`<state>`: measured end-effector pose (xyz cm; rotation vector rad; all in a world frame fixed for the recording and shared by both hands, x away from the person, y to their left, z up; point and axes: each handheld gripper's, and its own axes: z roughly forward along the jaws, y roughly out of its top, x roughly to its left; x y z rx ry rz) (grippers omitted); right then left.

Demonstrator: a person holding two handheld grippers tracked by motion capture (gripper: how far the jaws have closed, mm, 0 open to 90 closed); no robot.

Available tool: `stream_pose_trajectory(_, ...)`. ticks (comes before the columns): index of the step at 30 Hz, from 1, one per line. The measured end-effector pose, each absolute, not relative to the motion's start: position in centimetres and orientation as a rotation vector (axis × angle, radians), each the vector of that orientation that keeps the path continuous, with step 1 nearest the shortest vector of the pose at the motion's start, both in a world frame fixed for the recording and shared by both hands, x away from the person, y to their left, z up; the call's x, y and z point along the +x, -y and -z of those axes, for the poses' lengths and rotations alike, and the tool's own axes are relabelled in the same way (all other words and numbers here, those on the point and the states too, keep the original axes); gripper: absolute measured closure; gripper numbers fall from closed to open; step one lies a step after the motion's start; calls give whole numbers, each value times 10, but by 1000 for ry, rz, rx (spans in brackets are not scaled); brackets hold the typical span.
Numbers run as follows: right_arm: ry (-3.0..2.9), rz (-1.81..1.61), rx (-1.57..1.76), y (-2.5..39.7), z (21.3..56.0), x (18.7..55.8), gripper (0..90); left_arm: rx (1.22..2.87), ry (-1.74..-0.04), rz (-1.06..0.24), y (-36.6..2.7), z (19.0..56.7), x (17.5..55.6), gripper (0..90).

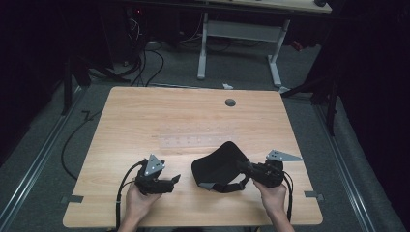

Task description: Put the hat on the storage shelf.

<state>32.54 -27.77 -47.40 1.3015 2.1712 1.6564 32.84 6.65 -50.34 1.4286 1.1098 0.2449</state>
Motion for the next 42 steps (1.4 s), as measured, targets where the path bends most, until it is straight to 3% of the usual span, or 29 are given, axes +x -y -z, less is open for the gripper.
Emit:
stream_pose_trajectory(23, -2222, -1710, 1283, 254, 462, 329, 854, 1489, -952, -219, -36, 486, 307, 205)
stream_pose_trajectory(42, -2274, -1705, 1256, 238, 456, 328, 853, 1539, -931, -233, -34, 488, 299, 271)
